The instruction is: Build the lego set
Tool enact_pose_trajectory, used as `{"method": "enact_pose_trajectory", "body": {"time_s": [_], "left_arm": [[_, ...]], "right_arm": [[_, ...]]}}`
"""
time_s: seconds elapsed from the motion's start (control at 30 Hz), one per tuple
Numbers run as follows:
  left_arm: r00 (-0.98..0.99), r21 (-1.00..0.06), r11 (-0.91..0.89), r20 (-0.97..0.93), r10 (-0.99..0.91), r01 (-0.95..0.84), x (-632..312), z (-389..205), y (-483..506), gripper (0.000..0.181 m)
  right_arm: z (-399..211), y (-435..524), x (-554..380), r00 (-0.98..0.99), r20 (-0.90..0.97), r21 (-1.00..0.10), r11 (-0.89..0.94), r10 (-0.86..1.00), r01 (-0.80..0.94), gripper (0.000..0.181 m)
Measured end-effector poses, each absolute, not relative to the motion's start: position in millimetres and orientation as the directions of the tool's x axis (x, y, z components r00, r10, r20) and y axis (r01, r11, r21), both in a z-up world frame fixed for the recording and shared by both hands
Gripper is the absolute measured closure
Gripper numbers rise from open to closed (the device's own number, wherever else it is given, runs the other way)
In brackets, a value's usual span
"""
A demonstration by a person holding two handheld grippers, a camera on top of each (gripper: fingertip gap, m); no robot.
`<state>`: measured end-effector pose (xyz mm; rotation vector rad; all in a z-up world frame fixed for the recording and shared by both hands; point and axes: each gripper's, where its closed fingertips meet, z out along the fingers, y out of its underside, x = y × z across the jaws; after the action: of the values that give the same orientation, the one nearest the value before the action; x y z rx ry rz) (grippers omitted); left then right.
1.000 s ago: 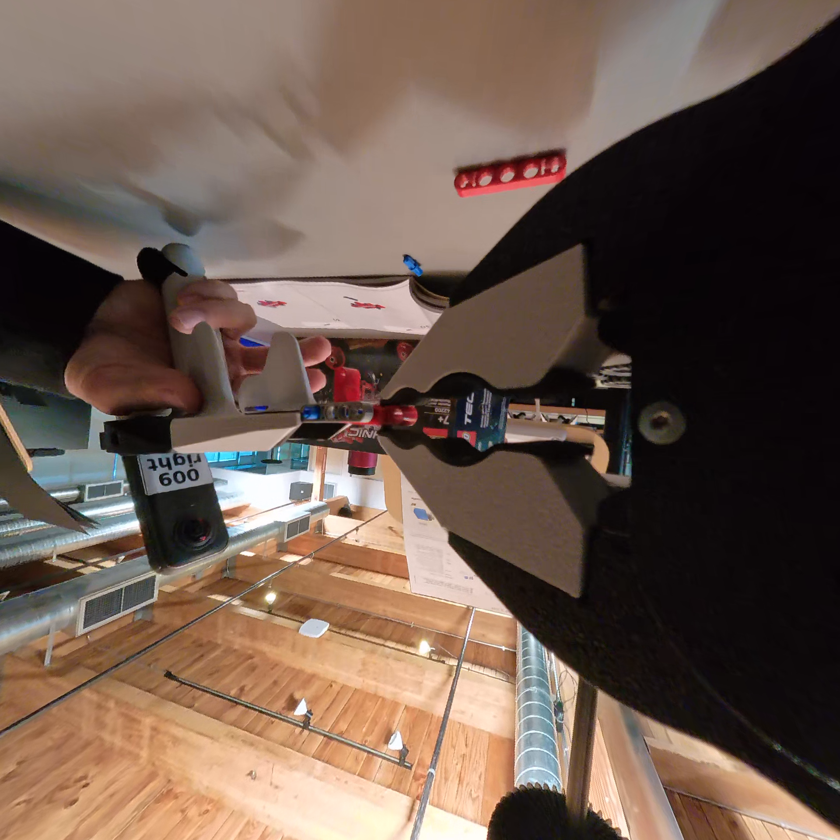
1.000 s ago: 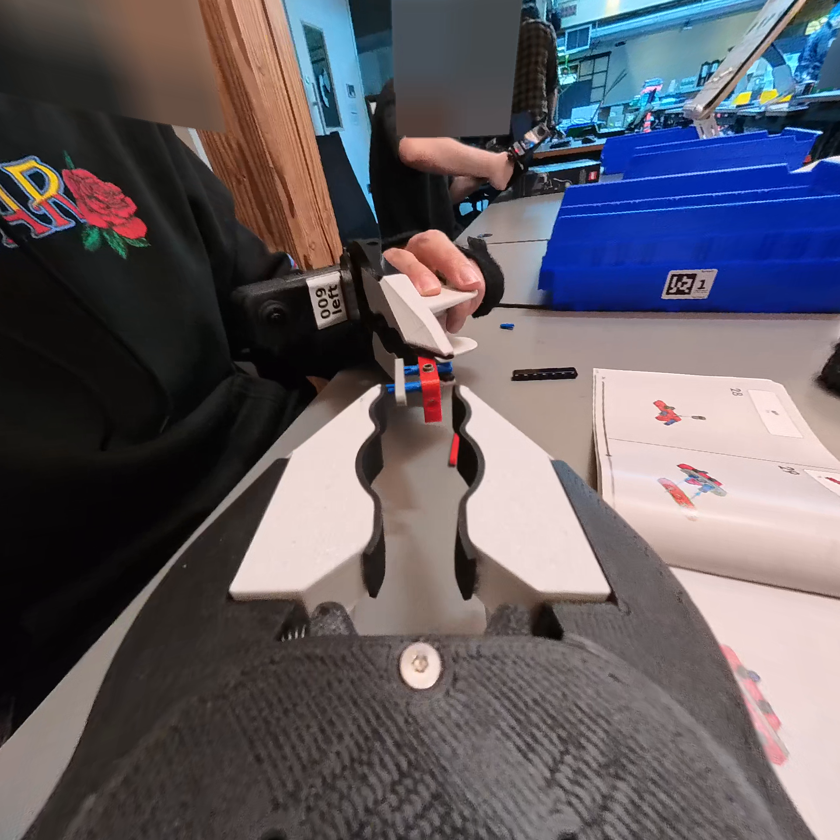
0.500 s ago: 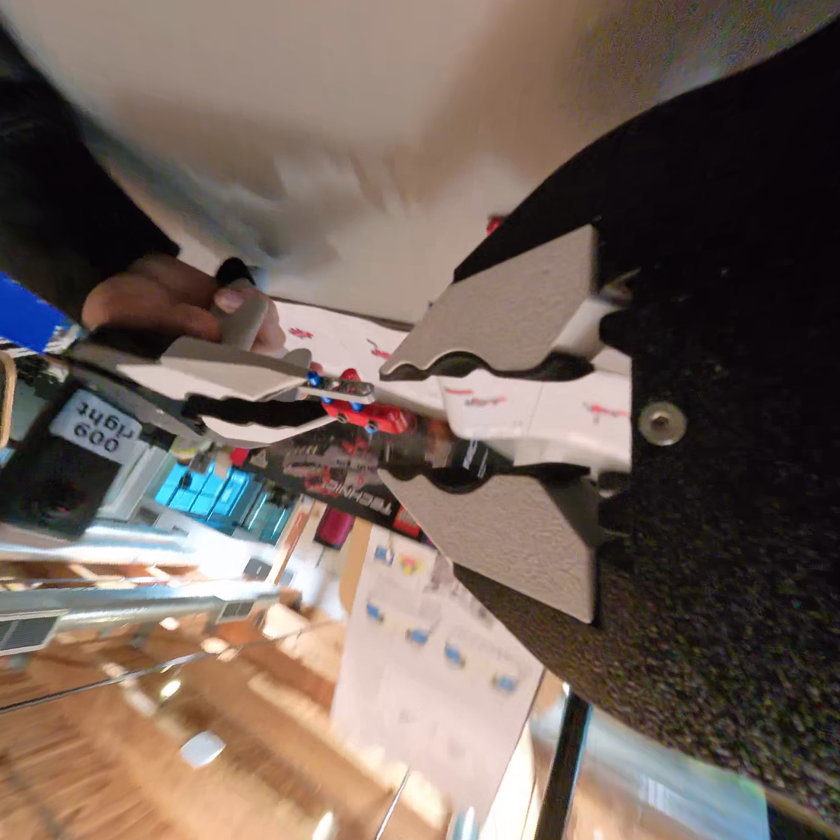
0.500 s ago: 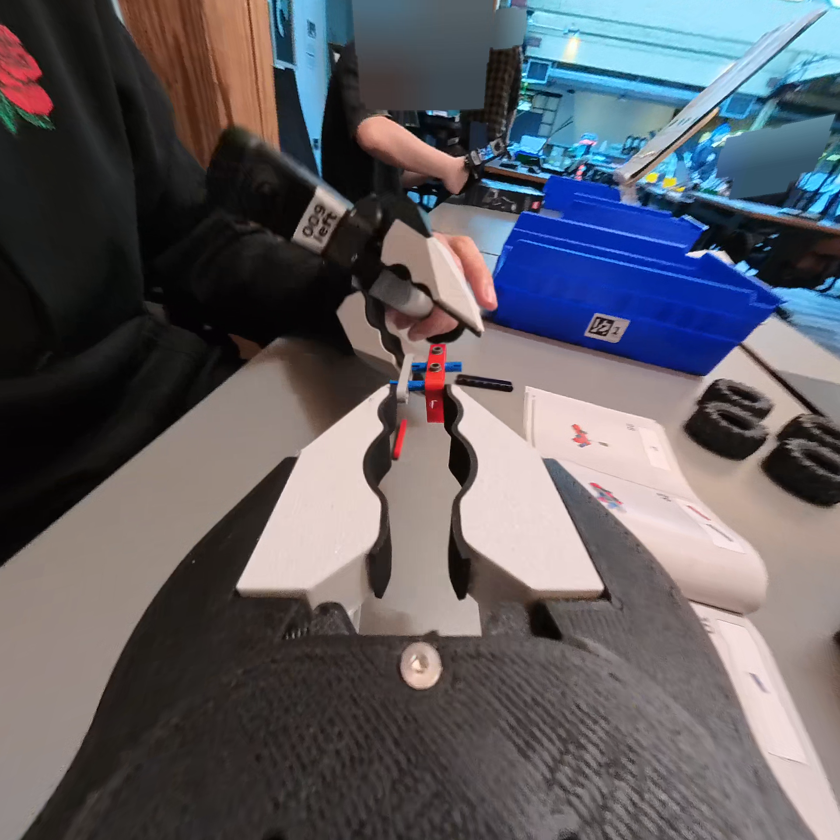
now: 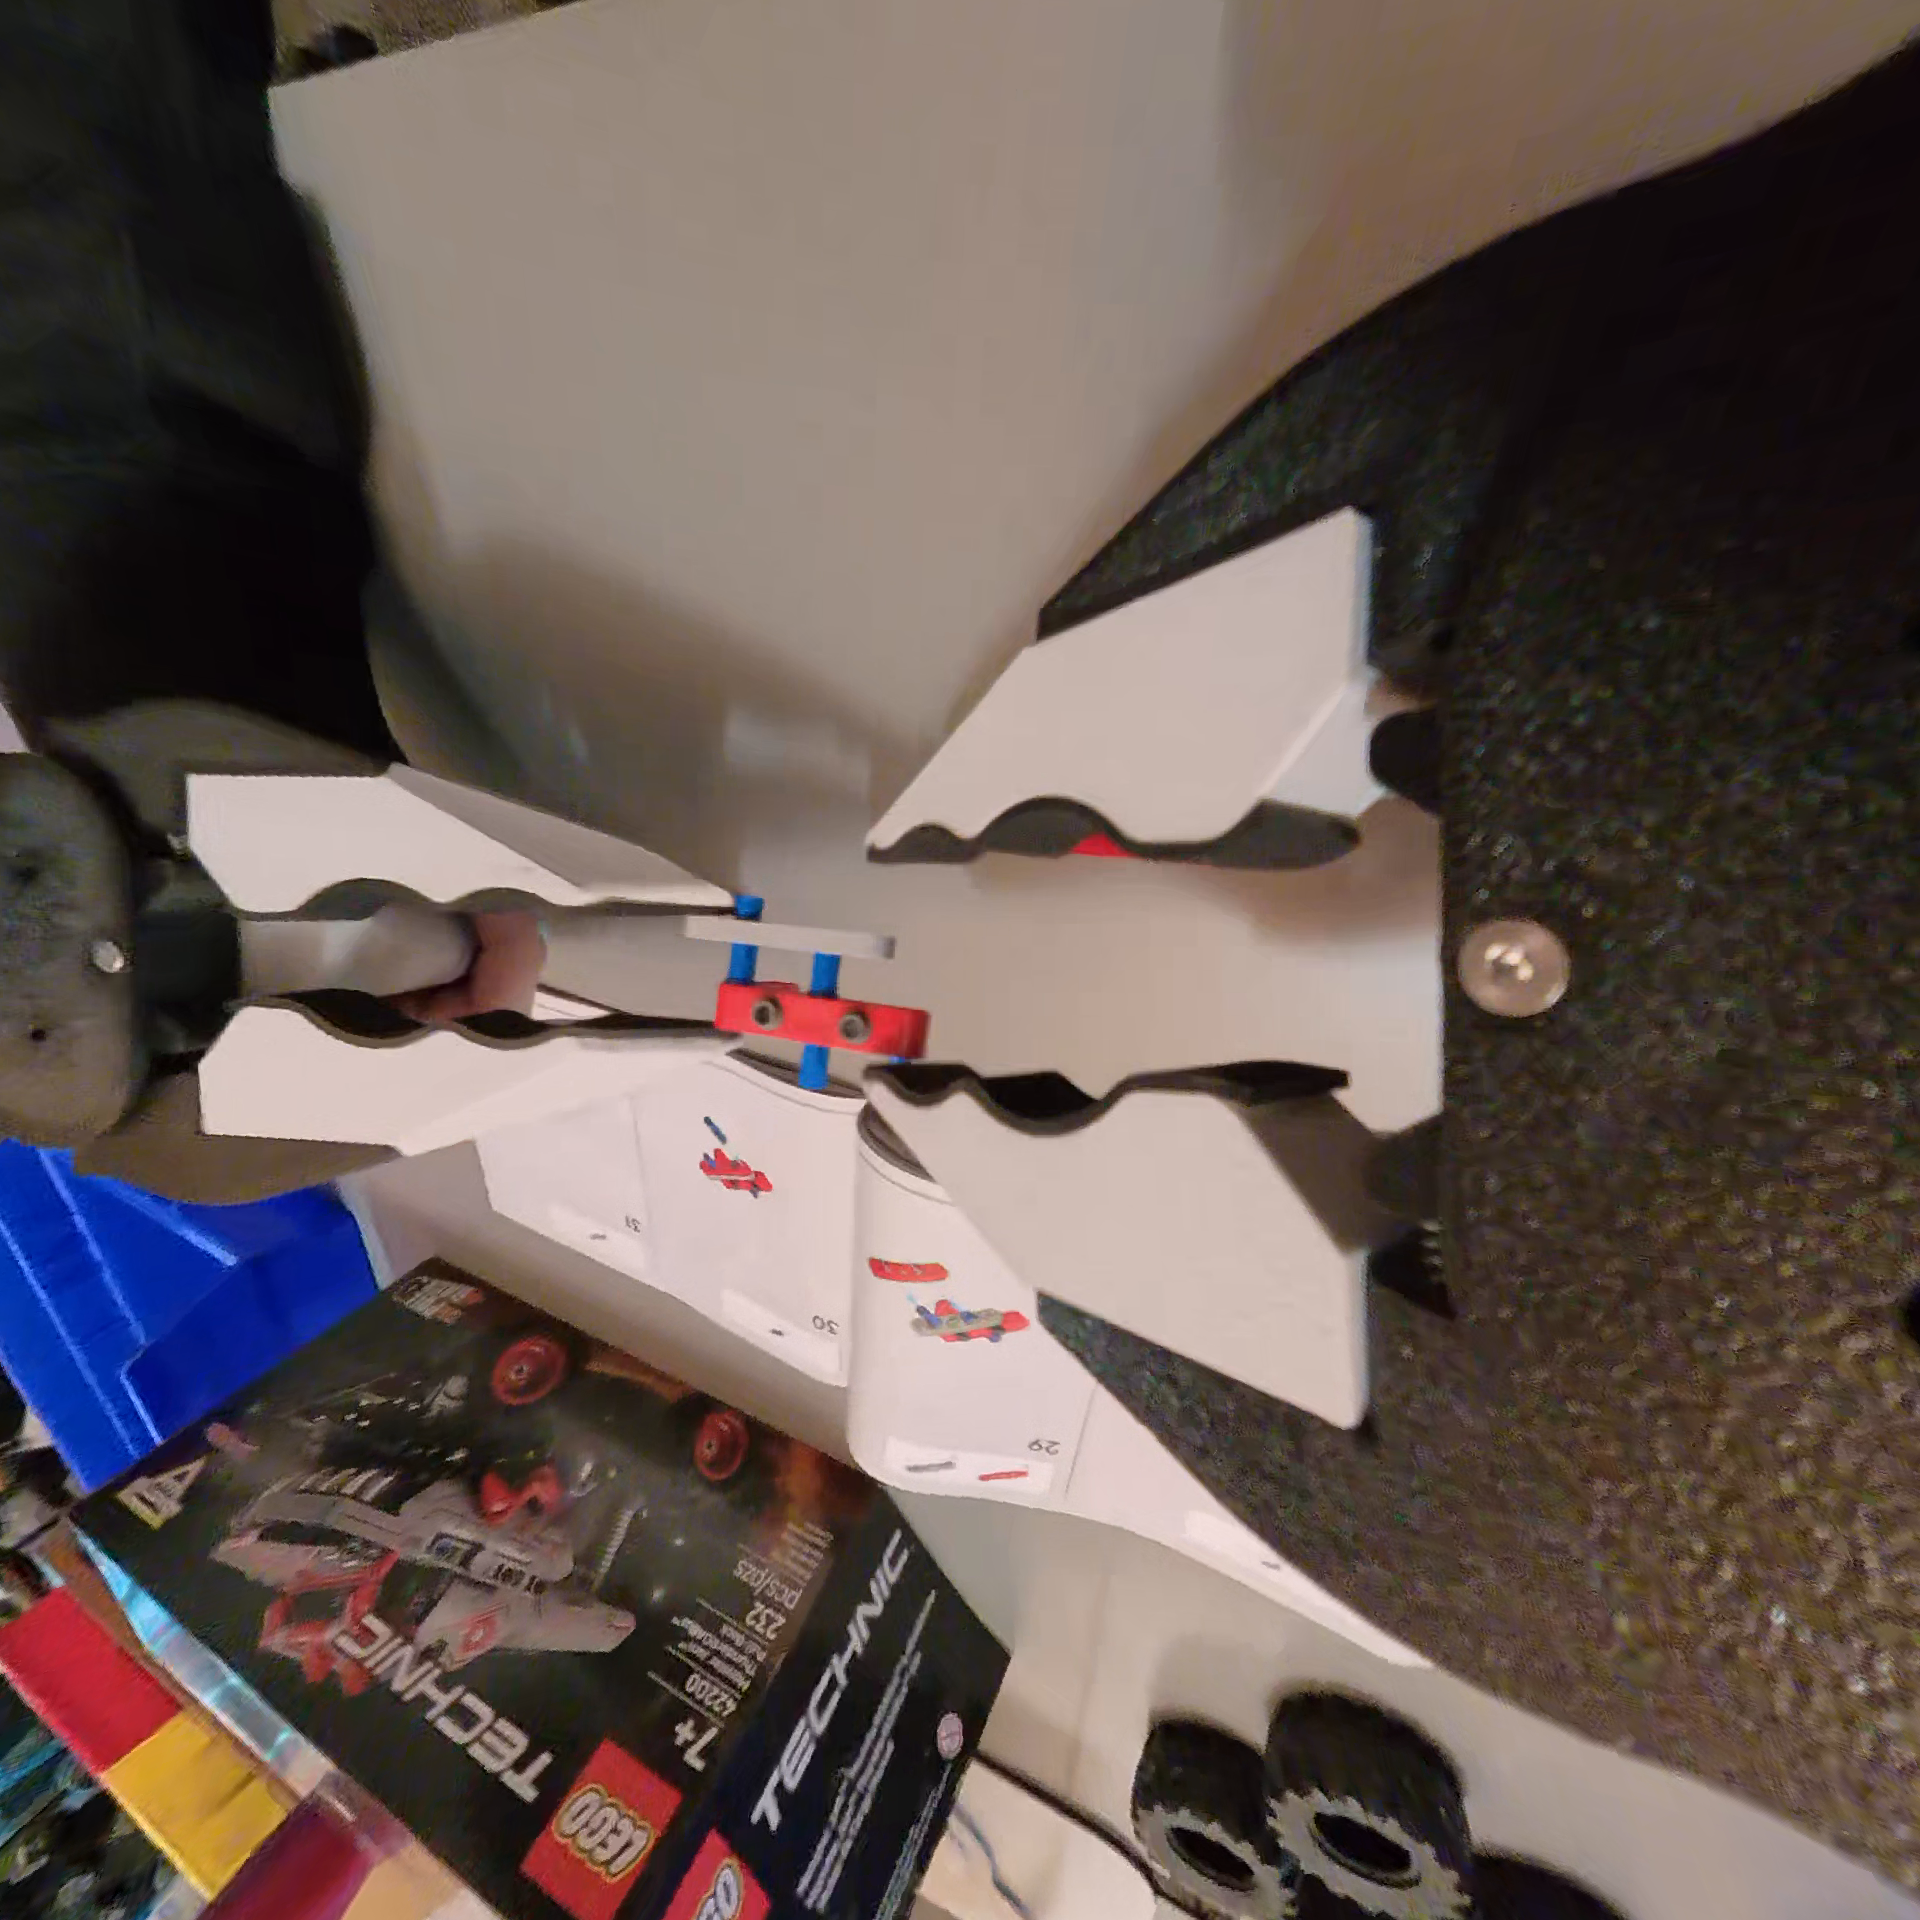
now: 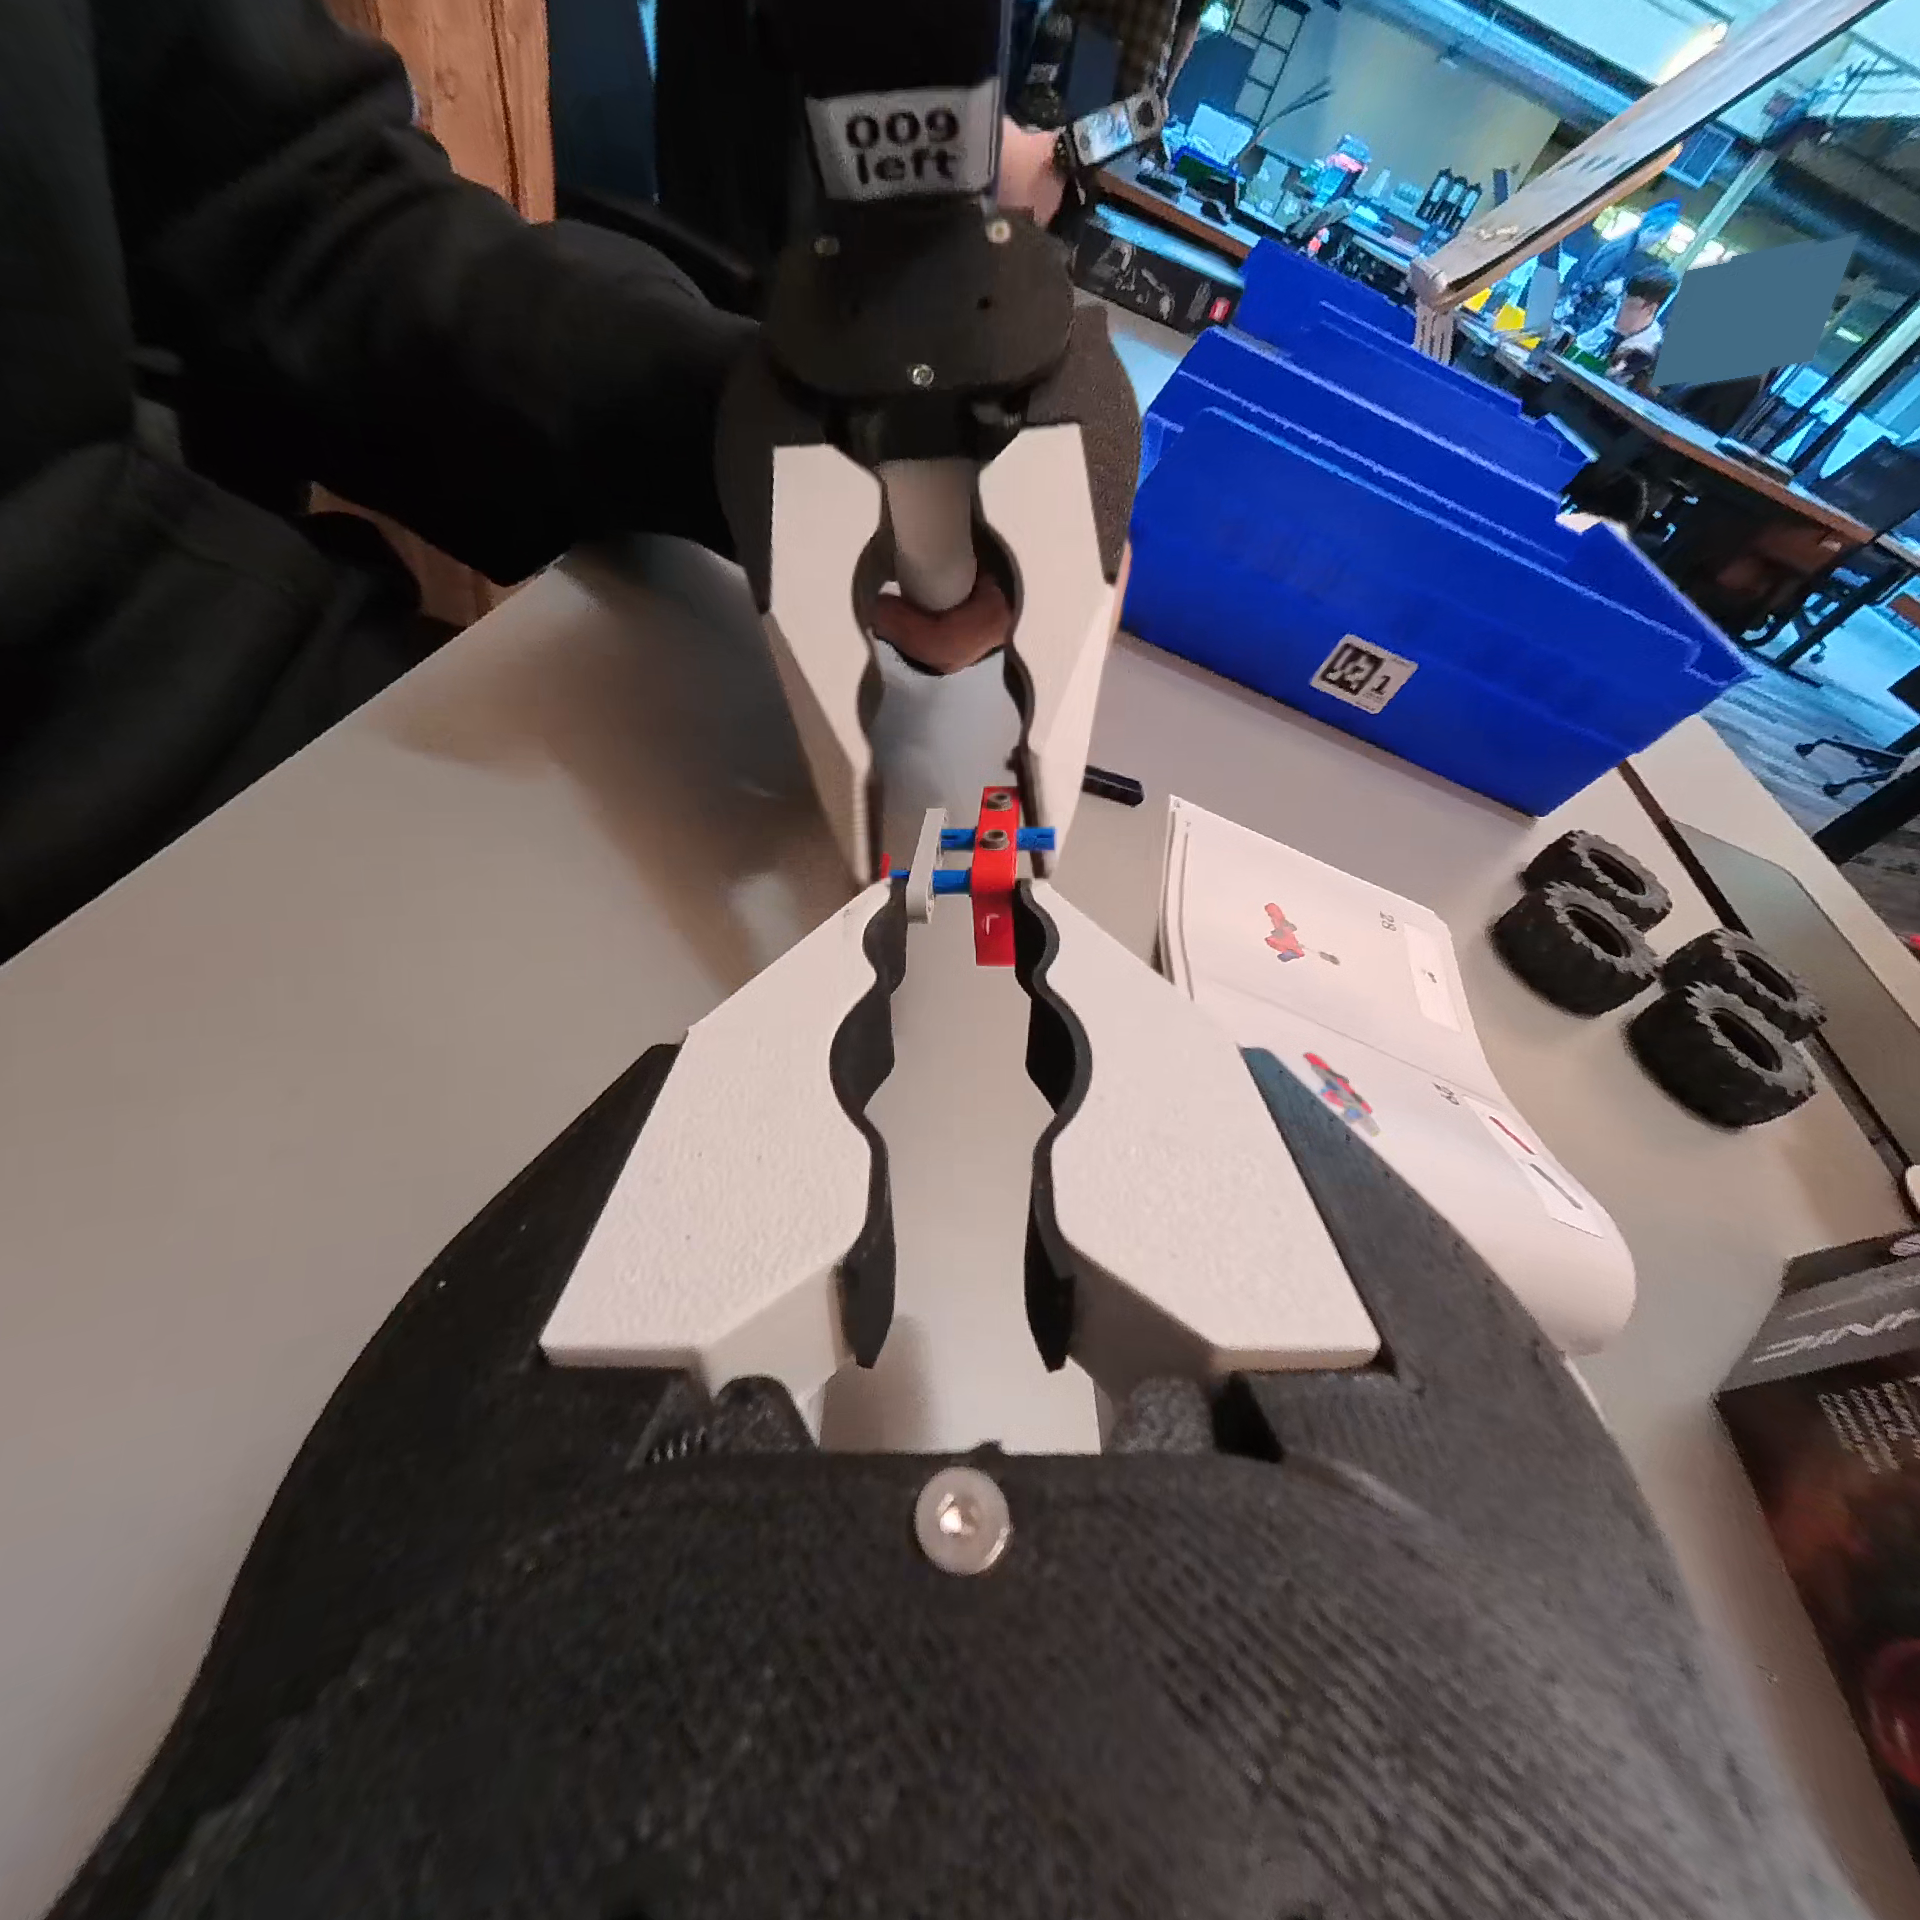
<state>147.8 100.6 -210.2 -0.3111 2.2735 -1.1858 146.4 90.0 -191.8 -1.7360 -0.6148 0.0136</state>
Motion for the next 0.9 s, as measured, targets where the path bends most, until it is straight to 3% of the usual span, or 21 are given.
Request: {"method": "enact_pose_trajectory", "body": {"time_s": [0.13, 0.9], "left_arm": [[-0.813, -0.808, 0.589, -0.366, -0.453, 0.036, 150.5, -211.5, 101.2, 0.162], [-0.806, -0.754, 0.65, -0.441, -0.396, 0.093, 148.0, -214.7, 103.9, 0.164]], "right_arm": [[-196.8, 92.1, 144.7, 0.859, 0.301, -0.91, -0.144, 0.414, 0.388, 0.163], [-202.6, 93.0, 144.6, 0.848, 0.323, -0.891, -0.168, 0.42, 0.422, 0.163]]}}
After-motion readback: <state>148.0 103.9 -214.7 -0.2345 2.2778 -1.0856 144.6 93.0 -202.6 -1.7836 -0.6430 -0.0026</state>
